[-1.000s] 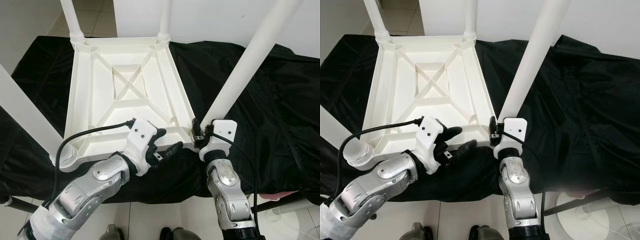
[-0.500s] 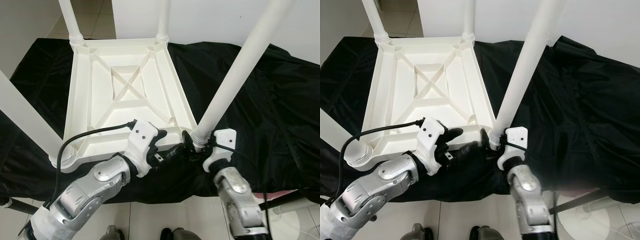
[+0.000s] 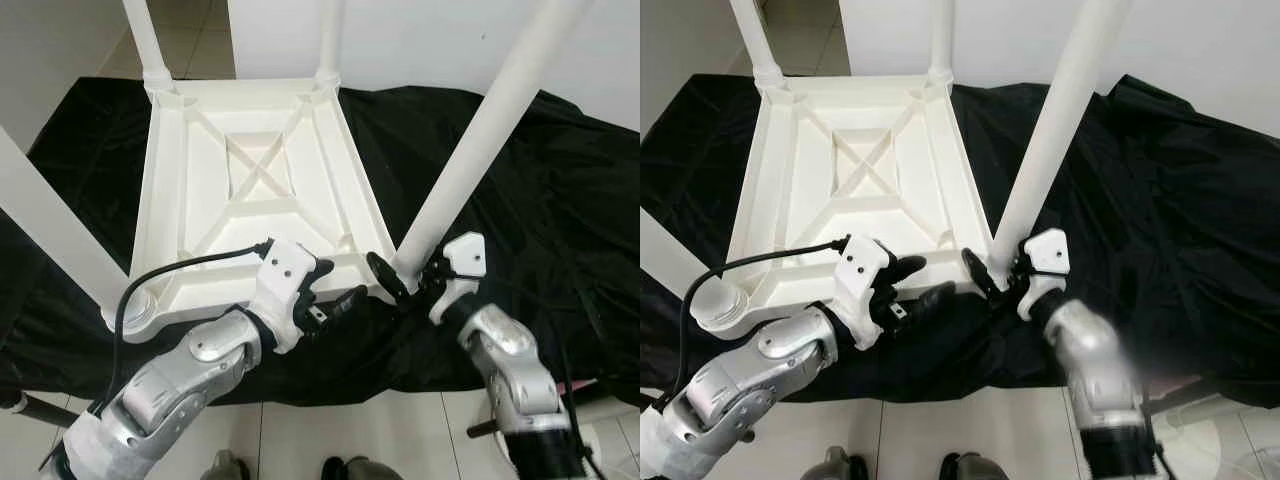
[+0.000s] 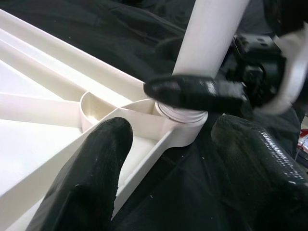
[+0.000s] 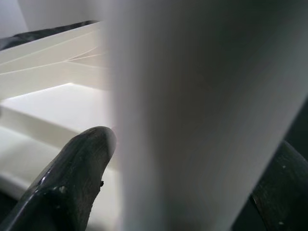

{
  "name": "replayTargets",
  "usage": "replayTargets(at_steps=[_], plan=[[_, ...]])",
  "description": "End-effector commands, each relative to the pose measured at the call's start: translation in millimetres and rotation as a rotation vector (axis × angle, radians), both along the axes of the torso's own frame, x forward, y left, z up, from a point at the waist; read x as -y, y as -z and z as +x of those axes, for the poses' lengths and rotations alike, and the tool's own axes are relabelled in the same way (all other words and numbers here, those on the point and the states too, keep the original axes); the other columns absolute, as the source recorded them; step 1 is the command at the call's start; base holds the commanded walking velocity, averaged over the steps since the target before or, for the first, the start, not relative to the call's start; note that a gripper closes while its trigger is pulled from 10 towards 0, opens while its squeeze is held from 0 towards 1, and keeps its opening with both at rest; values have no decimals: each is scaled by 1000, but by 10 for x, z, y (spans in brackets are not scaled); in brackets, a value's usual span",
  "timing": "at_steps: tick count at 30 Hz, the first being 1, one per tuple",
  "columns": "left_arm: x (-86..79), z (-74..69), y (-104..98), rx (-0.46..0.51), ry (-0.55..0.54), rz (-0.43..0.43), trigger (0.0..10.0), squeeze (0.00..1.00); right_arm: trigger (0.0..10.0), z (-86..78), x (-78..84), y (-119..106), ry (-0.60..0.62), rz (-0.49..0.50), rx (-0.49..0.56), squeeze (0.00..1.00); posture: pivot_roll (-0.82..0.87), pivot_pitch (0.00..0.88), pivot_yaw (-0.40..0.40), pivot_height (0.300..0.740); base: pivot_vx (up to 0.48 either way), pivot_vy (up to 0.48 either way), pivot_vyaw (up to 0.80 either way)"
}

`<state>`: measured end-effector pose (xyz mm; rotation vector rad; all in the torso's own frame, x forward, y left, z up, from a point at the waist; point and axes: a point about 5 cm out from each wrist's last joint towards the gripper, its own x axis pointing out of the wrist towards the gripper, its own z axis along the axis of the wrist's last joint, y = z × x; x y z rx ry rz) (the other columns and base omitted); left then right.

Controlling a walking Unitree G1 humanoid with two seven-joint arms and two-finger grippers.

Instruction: Building children table

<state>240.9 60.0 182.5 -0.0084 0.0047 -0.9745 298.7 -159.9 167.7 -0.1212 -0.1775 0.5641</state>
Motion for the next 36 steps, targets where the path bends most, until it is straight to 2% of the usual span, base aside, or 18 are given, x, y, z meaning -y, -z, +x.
replayTargets(at_steps=[1,7,12,13,14,15,25,26,27,28,29,31,33,36], plan=[[39,-87,30,-2,213,19,10000,0,10000,2,20,28,-9,-2,-7,0,-62,119,-37,740,0,0,0],[25,-84,30,-1,202,21,10000,0,10000,67,20,5,-52,-27,-6,0,-44,122,-46,740,0,0,0],[1,-103,53,-6,195,30,10000,0,10000,28,-5,37,-88,-24,-10,0,-43,124,-43,740,0,0,0],[-2,-109,60,-9,196,33,10000,0,6667,15,-5,44,-101,-29,-12,0,-44,125,-42,740,0,0,0],[-2,-109,60,-9,196,33,10000,0,6667,15,-5,44,-101,-29,-12,0,-44,125,-42,740,0,0,0],[-3,-111,65,-10,198,35,10000,0,0,15,9,44,-111,-30,-11,0,-48,125,-38,740,0,0,0],[-4,-98,71,-11,207,43,10000,0,0,33,89,32,-112,-25,-14,0,-51,124,-37,740,0,0,0],[-5,-99,71,-12,207,43,10000,0,1255,28,91,34,-105,-22,-18,0,-51,125,-37,740,0,0,0],[-5,-99,71,-12,207,43,10000,0,1255,28,91,34,-105,-22,-18,0,-51,125,-37,740,0,0,0],[-6,-98,73,-12,207,44,10000,0,9490,26,91,31,-95,-15,-20,0,-51,125,-37,740,0,0,0],[-8,-97,77,-13,205,45,10000,0,10000,21,85,22,-85,1,-24,0,-51,126,-38,740,0,0,0],[-8,-97,77,-13,205,45,10000,0,10000,21,85,22,-85,1,-24,0,-51,126,-38,740,0,0,0],[-16,-107,100,-15,202,51,10000,0,10000,7,61,-18,-19,47,-26,0,-50,130,-39,740,0,0,0],[-16,-107,100,-15,202,51,10000,0,10000,7,61,-18,-19,47,-26,0,-50,130,-39,740,0,0,0]])
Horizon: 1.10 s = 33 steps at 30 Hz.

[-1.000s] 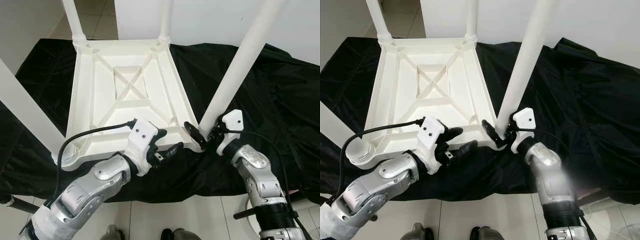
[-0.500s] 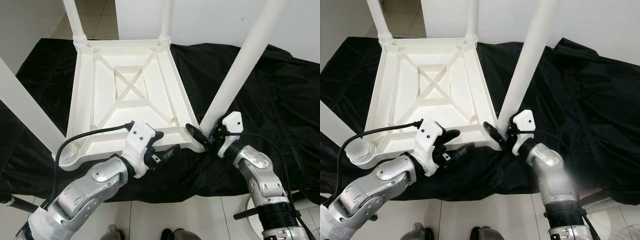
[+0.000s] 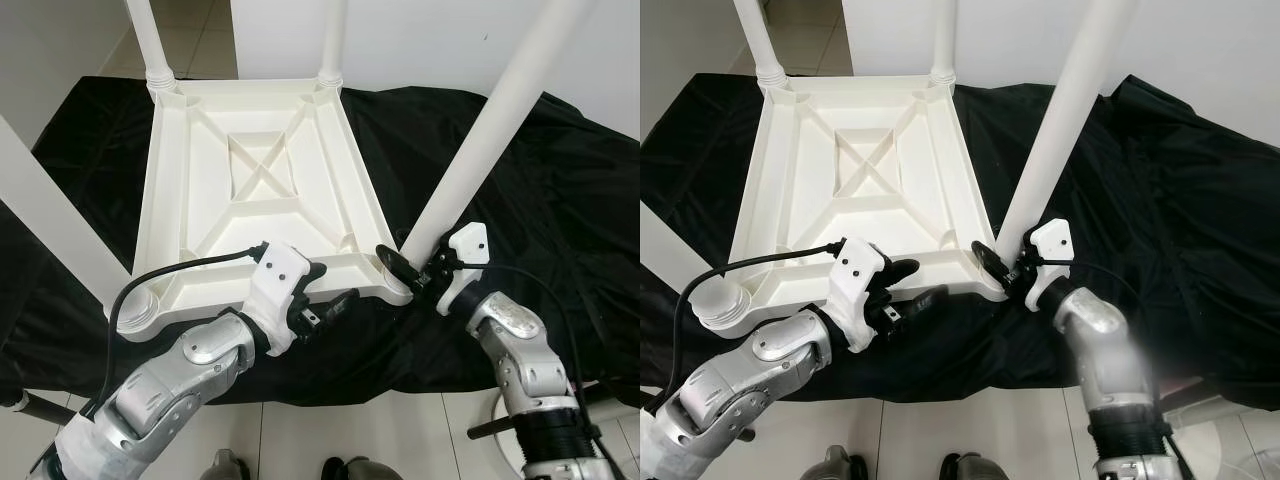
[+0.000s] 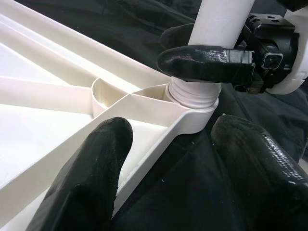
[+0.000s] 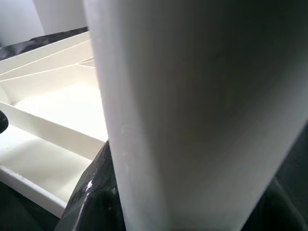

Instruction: Building children table

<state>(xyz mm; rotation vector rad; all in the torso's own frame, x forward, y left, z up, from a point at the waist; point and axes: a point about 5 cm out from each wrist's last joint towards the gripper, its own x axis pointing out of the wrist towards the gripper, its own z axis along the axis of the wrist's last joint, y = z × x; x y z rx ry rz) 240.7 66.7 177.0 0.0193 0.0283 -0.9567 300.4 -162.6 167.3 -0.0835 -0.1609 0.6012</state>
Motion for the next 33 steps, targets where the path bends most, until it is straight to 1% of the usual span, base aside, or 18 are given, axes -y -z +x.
replayTargets(at_steps=[1,7,8,9,10,11,12,15,16,17,18,21,26,27,32,33], plan=[[50,-104,45,-11,220,16,10000,0,10000,-10,34,-22,20,19,1,0,-50,130,-39,740,0,0,0],[50,-104,45,-11,220,16,10000,0,10000,-10,34,-22,20,19,1,0,-50,130,-39,740,0,0,0],[16,-95,123,-16,201,49,10000,0,10000,-70,-86,10,214,72,-18,0,-55,145,-36,740,0,0,0],[-3,-88,160,-19,192,65,10000,0,10000,-115,-144,35,315,94,-33,0,-55,148,-36,740,0,0,0],[-3,-88,160,-19,192,65,10000,0,10000,-115,-144,35,315,94,-33,0,-55,148,-36,740,0,0,0],[-15,-84,181,-21,186,74,10000,0,10000,-147,-177,49,376,108,-43,0,-55,148,-36,740,0,0,0],[-21,-82,190,-22,184,77,10000,0,10000,-162,-191,56,404,115,-48,0,-55,148,-36,740,0,0,0],[-27,-83,201,-18,184,88,10000,0,10000,-171,-196,58,419,123,-51,0,-56,150,-35,740,0,0,0],[-36,-82,230,-19,182,103,10000,0,10000,-226,-295,83,492,167,-65,0,-58,153,-34,740,0,0,0],[-37,-81,237,-20,180,106,10000,0,10000,-245,-334,88,516,182,-73,0,-61,155,-34,740,0,0,0],[-34,-79,241,-19,179,107,10000,0,10000,-263,-378,91,534,196,-86,0,-61,156,-33,740,0,0,0],[-29,-75,243,-17,178,106,10000,0,10000,-274,-419,91,550,203,-97,0,-63,158,-35,740,0,0,0],[-20,-69,250,-13,173,104,10000,0,10000,-272,-448,87,575,207,-104,0,-64,160,-39,740,0,0,0],[-21,-66,249,-11,169,102,10000,0,10000,-272,-439,81,572,217,-103,1000,-65,159,-41,740,0,0,0],[-22,-61,248,-9,164,97,10000,0,10000,-271,-422,75,563,227,-100,1000,-65,157,-45,740,0,0,0],[-22,-56,241,-5,158,93,10000,0,10000,-278,-395,73,559,226,-89,1000,-63,155,-49,740,0,0,0]])
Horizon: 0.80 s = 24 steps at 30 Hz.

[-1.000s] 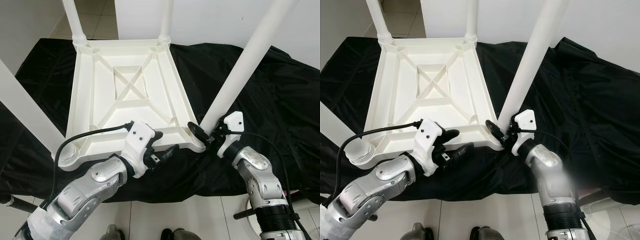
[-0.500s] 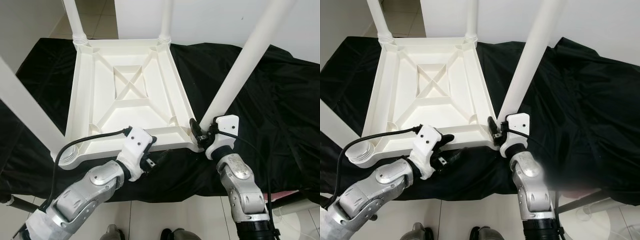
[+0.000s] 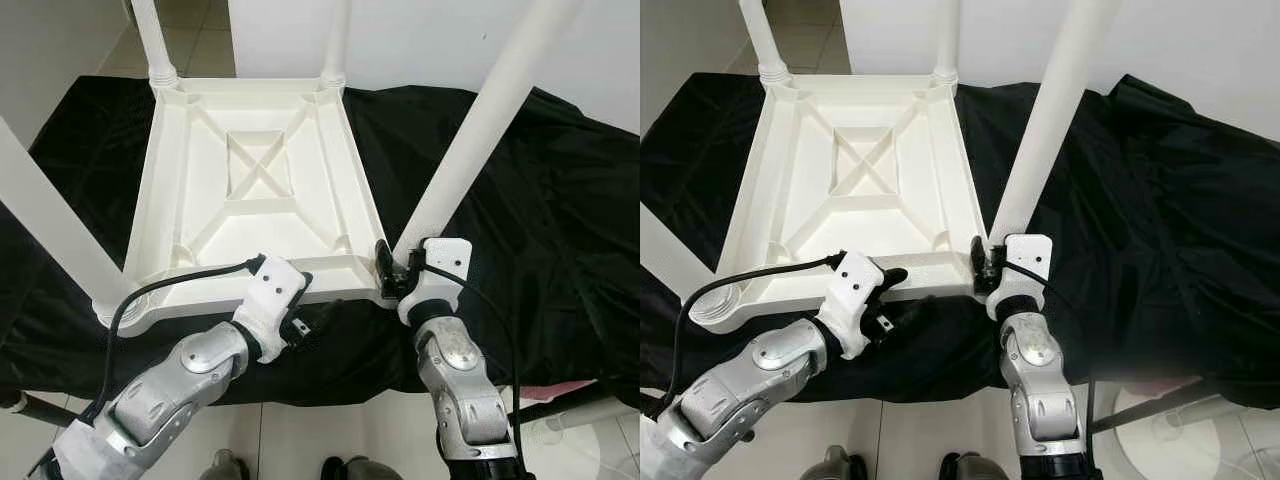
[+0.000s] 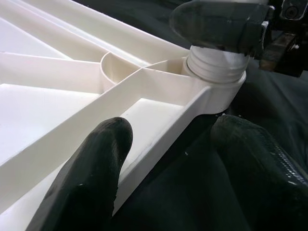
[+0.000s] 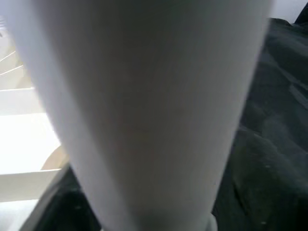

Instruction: Building children table

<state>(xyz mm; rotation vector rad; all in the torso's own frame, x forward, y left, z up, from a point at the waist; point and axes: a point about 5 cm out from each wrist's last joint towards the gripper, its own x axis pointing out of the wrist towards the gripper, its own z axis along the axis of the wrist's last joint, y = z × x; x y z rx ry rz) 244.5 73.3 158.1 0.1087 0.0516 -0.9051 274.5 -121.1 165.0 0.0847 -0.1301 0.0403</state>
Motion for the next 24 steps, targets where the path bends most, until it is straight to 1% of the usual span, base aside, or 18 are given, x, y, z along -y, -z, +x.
replayTargets(at_steps=[1,4,5,6,7,9,11,14,15,16,17,20,21,23,24], plan=[[44,-91,49,-30,202,4,10000,0,10000,-41,48,45,2,18,-1,1000,-61,150,-53,740,0,0,0],[43,-89,47,-26,198,2,10000,0,10000,-66,66,39,0,12,13,1000,-61,150,-53,740,0,0,0],[39,-88,45,-25,195,0,10000,0,10000,-94,77,33,-12,20,32,396,-57,147,-57,740,0,0,0],[39,-88,45,-25,195,0,10000,0,10000,-94,77,33,-12,20,32,396,-57,147,-57,740,0,0,0],[21,-83,56,-19,183,10,10000,0,10000,-131,90,44,-23,17,41,0,-54,145,-59,740,0,0,0],[-20,-42,76,-2,137,29,10000,0,10000,-186,115,77,-44,4,47,0,-54,145,-59,740,0,0,0],[-29,-31,81,3,126,34,10000,0,10000,-196,121,86,-47,-1,46,0,-54,145,-59,740,0,0,0],[-135,21,187,-31,88,96,10000,0,10000,-213,170,104,-41,6,41,0,-49,152,-60,740,0,0,0],[-135,21,187,-31,88,96,10000,0,10000,-213,170,104,-41,6,41,0,-49,152,-60,740,0,0,0],[-163,32,214,-37,82,118,10000,0,10000,-215,182,105,-40,6,41,0,-49,154,-59,740,0,0,0],[-176,36,227,-38,81,129,10000,0,10000,-217,187,104,-40,5,43,0,-50,155,-58,740,0,0,0],[-283,156,333,-21,-18,228,10000,0,10000,-225,234,128,-27,-5,38,0,-53,153,-54,740,0,0,0],[-283,156,333,-21,-18,228,10000,0,10000,-225,234,128,-27,-5,38,0,-53,153,-54,740,0,0,0],[-327,197,377,-14,-50,273,10000,0,10000,-229,252,139,-22,-11,39,0,-54,150,-51,740,0,0,0],[-327,197,377,-14,-50,273,10000,0,10000,-229,252,139,-22,-11,39,0,-54,150,-51,740,0,0,0]])
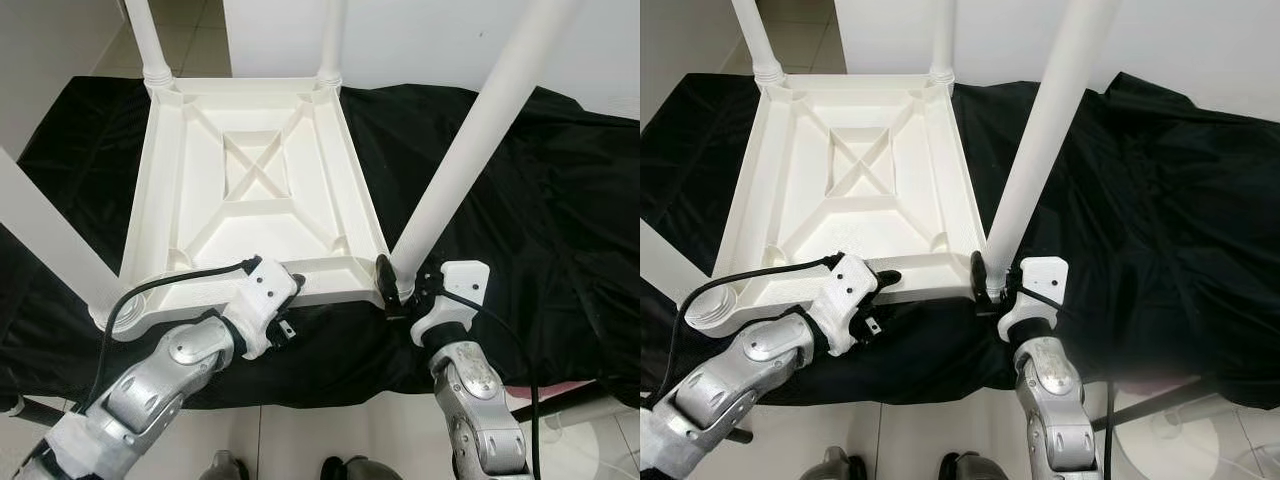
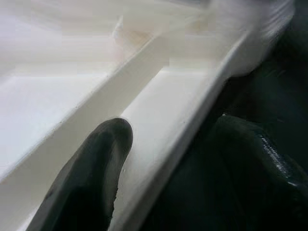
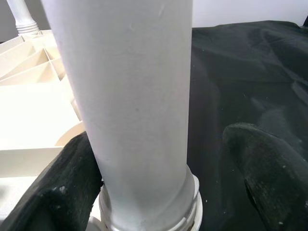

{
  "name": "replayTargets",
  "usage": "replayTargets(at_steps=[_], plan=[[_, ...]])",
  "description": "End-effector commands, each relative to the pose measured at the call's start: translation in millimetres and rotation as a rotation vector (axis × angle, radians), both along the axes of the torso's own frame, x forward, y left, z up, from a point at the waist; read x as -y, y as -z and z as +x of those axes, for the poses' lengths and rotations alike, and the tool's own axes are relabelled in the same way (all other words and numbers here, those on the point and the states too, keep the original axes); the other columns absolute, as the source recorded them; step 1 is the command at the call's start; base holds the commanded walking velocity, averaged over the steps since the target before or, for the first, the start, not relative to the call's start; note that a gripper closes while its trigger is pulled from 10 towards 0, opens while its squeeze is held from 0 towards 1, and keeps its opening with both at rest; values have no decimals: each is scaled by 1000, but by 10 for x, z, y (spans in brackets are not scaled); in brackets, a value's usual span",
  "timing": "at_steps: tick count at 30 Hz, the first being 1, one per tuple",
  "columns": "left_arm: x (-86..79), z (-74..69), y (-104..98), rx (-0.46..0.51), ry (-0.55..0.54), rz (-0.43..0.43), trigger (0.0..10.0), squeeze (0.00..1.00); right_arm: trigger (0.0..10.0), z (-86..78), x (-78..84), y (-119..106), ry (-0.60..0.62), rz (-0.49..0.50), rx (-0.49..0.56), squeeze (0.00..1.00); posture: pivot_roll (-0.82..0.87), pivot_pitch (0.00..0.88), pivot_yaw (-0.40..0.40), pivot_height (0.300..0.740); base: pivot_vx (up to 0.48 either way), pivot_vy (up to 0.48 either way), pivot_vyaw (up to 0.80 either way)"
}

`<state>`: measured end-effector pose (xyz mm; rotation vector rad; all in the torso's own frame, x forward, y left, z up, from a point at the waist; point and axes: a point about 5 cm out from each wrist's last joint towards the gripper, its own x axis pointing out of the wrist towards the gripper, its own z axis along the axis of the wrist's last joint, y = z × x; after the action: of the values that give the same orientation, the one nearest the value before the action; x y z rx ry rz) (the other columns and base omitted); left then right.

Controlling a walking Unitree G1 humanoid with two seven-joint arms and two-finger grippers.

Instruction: Building children table

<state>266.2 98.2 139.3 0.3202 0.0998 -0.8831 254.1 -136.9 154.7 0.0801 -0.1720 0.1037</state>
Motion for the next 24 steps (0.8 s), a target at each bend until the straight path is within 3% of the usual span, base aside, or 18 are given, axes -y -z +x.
replayTargets(at_steps=[1,10,17,24], plan=[[-78,-20,188,-58,-46,67,10000,0,10000,-26,94,36,39,-3,-5,0,-54,150,-51,740,0,0,0],[-185,110,215,-38,-128,95,10000,0,10000,-9,118,40,41,-6,1,0,-58,142,-47,740,0,0,0],[-290,144,313,-95,-171,164,10000,0,10000,-17,129,31,43,-1,12,0,-53,150,-51,740,0,0,0],[-430,199,284,-138,-159,189,10000,0,10000,-2,160,13,41,-10,25,0,-50,158,-46,740,0,0,0]])
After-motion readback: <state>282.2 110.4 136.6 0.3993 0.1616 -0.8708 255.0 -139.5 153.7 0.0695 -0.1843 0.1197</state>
